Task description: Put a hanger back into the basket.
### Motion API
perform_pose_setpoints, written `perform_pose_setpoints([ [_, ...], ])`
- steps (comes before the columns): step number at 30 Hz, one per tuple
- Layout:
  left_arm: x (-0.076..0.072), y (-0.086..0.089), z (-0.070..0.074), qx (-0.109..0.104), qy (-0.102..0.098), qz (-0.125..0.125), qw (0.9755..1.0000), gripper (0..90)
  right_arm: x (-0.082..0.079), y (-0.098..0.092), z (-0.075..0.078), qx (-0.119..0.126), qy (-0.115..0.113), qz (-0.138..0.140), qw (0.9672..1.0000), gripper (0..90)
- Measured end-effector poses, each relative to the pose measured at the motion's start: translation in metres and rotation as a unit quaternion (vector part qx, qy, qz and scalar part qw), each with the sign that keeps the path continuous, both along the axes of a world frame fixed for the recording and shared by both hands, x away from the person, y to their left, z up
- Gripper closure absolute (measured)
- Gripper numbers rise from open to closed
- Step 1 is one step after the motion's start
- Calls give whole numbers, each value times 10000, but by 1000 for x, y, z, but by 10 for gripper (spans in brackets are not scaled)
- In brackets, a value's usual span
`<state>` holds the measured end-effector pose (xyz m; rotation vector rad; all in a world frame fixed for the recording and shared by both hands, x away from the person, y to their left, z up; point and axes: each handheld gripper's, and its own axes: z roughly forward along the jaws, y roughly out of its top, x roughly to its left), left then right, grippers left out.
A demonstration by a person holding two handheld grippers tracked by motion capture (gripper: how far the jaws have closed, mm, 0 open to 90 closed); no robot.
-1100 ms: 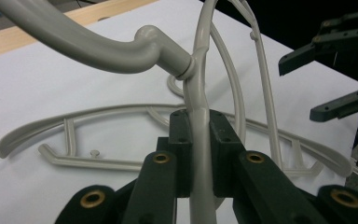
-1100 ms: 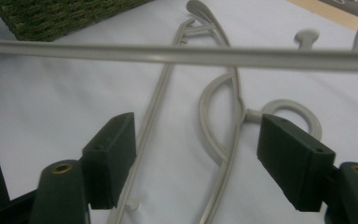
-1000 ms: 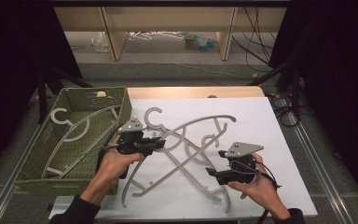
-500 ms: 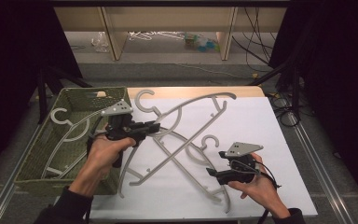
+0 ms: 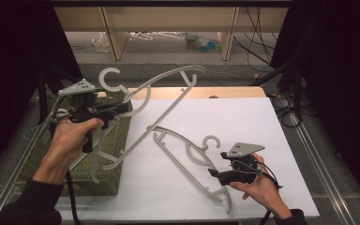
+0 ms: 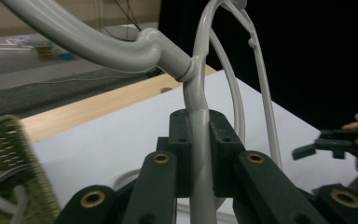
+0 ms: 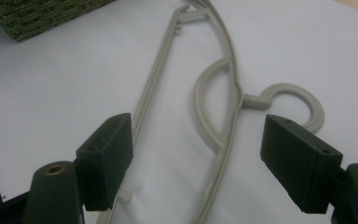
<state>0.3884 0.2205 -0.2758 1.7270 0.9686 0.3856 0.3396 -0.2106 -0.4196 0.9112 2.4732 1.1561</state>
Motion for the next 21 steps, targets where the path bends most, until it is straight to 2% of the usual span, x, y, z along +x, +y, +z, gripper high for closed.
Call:
perform_pose_setpoints([
  [1,1,5,-1,-7,22,86,10000,814,1,0,0,-1,-68,25,10000,261],
  [3,4,13,-2,11,32,171,9998,813,0,2,-1,-20,18,21,10000,261],
  [5,7,20,-4,27,39,242,9997,814,0,2,-1,-45,-40,66,10000,261],
  [12,11,42,-9,19,51,432,9990,814,1,3,-3,-44,-17,90,9999,261],
  [16,13,57,-12,162,17,612,9980,814,0,3,-3,-46,34,85,9999,261],
  [21,16,81,-19,210,61,878,9959,814,0,5,-3,-51,8,155,9999,263],
])
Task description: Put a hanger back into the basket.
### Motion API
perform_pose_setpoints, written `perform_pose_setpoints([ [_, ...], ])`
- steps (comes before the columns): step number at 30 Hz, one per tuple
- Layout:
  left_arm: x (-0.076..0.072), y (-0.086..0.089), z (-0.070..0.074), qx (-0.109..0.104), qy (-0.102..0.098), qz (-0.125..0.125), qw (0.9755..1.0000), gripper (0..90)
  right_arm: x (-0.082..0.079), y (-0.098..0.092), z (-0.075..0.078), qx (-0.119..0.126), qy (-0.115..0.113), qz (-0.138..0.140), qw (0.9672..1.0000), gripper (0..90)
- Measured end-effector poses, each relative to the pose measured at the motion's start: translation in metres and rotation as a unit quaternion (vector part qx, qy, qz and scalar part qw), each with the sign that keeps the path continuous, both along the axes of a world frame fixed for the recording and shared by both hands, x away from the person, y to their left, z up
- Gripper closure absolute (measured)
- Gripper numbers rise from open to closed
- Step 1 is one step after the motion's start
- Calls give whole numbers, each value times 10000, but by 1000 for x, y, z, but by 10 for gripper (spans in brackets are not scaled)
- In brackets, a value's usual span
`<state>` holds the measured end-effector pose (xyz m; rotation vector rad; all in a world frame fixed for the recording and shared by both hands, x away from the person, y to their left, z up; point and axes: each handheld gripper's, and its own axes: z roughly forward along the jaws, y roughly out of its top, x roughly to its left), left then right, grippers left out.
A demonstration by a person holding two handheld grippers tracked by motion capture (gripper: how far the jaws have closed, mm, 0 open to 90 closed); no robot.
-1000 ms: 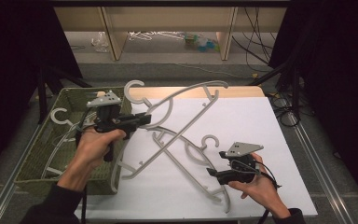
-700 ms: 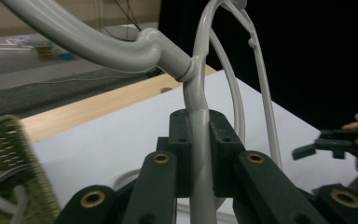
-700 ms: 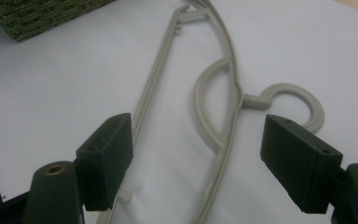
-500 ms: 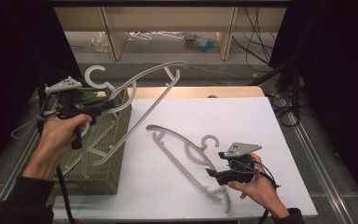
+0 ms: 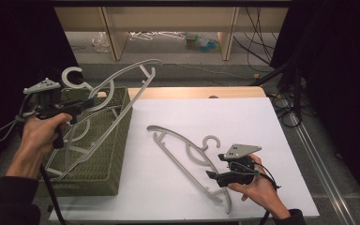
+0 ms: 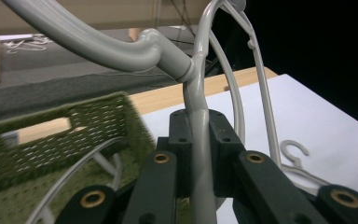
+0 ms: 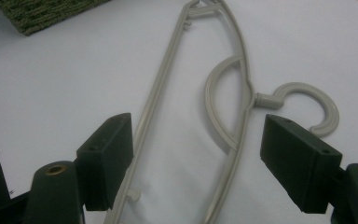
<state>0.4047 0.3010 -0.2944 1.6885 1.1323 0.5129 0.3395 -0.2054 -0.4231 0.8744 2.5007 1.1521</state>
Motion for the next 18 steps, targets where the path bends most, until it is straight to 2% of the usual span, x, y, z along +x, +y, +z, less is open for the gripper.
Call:
perform_pose_setpoints([
  [3,4,12,-6,189,23,87,9998,814,1,0,-1,-4,35,4,10000,263],
  [6,9,25,-13,215,78,244,9994,814,1,0,-2,10,50,-12,10000,263],
  [11,11,40,-19,432,-46,351,9984,814,1,0,-2,21,75,0,10000,262],
  [13,13,45,-21,453,-52,385,9982,814,1,1,-3,28,173,39,9998,263],
  [18,15,57,-29,506,30,485,9975,814,2,1,-3,2,122,66,9999,263],
])
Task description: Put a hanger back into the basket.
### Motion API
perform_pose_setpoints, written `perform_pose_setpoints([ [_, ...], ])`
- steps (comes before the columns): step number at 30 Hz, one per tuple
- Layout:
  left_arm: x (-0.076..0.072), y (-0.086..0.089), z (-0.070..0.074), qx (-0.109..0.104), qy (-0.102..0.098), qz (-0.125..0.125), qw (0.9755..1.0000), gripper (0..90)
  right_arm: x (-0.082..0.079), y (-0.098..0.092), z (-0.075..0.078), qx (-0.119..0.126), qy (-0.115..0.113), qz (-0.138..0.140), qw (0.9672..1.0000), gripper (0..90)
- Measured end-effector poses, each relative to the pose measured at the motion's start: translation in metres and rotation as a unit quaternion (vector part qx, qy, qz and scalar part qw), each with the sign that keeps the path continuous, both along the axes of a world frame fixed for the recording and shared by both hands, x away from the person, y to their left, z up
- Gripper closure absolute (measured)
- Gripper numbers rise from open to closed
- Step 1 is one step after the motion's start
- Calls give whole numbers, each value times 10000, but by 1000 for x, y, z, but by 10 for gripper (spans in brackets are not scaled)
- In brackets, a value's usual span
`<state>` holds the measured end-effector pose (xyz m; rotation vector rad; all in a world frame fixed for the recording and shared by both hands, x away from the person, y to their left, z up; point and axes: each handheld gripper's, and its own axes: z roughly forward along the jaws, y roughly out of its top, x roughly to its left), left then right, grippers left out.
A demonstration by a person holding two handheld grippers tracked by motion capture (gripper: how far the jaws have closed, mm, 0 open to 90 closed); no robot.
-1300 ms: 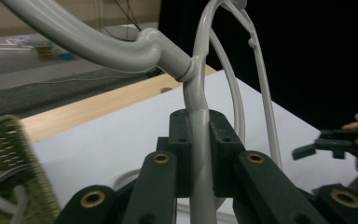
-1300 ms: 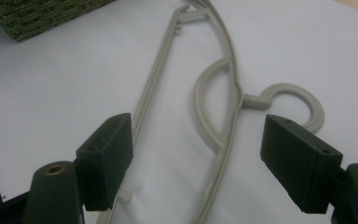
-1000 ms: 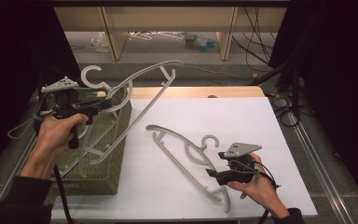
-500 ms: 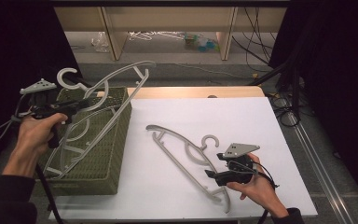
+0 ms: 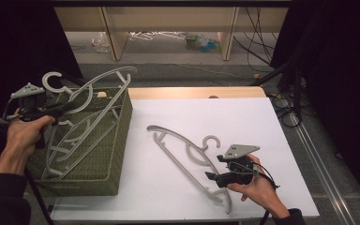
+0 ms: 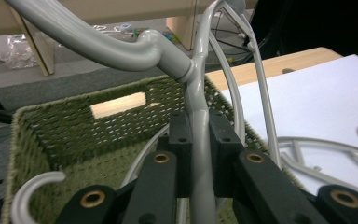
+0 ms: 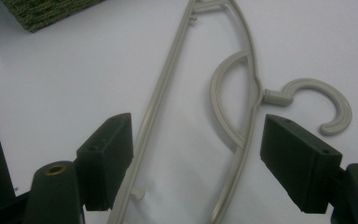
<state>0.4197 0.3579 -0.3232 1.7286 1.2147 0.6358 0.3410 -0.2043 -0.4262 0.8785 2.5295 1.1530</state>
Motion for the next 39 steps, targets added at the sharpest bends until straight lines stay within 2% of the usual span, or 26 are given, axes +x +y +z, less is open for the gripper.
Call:
perform_pose_setpoints([
  [1,1,2,-2,-10,10,34,10000,814,-1,0,1,30,44,-16,10000,263],
  [3,1,7,-4,-6,11,80,10000,814,1,-1,0,23,-45,-39,10000,263],
  [5,1,10,-6,-12,-20,76,10000,814,0,-1,0,18,-26,-51,10000,263],
  [9,1,20,-11,73,-17,169,9998,814,0,-1,1,33,-44,-41,10000,270],
  [15,-2,31,-21,247,-77,131,9996,814,1,-2,1,27,-35,-34,10000,271],
  [19,-4,40,-27,285,-38,249,9993,813,0,-1,1,25,-45,-32,10000,270],
  [27,-7,47,-36,573,32,219,9981,812,1,-1,1,11,-52,-30,10000,270],
  [33,-9,49,-46,586,65,193,9981,813,0,-1,1,24,-39,-31,10000,275],
  [39,-11,52,-50,627,150,-2,9979,812,1,-1,1,12,-41,-24,10000,275],
])
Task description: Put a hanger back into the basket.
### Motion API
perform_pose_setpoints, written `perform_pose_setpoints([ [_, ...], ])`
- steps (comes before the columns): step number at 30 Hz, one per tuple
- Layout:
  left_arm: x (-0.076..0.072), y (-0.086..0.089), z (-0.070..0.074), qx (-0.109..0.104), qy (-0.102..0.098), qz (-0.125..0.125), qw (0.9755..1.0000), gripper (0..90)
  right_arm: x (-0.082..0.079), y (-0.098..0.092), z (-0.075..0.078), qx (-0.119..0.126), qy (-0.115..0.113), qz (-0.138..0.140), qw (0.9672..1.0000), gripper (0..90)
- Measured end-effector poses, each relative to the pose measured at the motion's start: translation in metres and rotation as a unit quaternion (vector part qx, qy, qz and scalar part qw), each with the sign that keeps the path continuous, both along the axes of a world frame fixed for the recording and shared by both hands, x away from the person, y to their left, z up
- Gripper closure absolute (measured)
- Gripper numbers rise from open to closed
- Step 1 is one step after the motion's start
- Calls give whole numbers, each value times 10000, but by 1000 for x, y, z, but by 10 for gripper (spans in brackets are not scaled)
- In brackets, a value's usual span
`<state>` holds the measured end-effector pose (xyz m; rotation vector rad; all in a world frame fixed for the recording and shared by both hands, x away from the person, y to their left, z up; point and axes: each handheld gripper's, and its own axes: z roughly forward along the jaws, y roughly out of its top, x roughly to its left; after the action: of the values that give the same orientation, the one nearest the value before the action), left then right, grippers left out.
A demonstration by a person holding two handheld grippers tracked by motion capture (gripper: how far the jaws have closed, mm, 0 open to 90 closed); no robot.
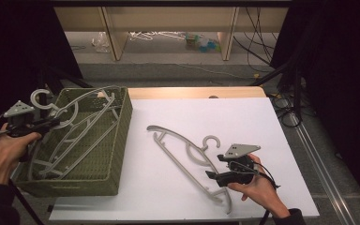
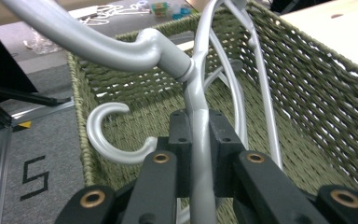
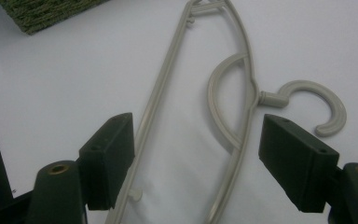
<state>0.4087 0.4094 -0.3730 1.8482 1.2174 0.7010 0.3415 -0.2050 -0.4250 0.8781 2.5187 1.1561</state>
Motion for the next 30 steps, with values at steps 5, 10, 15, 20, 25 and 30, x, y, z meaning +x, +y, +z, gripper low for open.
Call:
perform_pose_setpoints([
  [5,2,-7,-2,114,145,-166,9997,811,0,0,0,-2,3,2,10000,275],
  [10,9,-17,-10,321,439,-194,9983,807,-1,1,0,-3,29,-15,10000,275],
  [15,16,-24,-22,634,872,-225,9939,804,0,0,0,-11,-1,-2,10000,275],
  [20,18,-28,-39,644,1011,-110,9927,804,0,0,1,2,15,-10,10000,275],
  [25,18,-25,-48,494,1098,74,9927,789,-1,1,0,-17,37,-17,10000,275],
  [30,11,-23,-36,424,1028,410,9930,623,1,1,-1,-23,7,-17,10000,274],
])
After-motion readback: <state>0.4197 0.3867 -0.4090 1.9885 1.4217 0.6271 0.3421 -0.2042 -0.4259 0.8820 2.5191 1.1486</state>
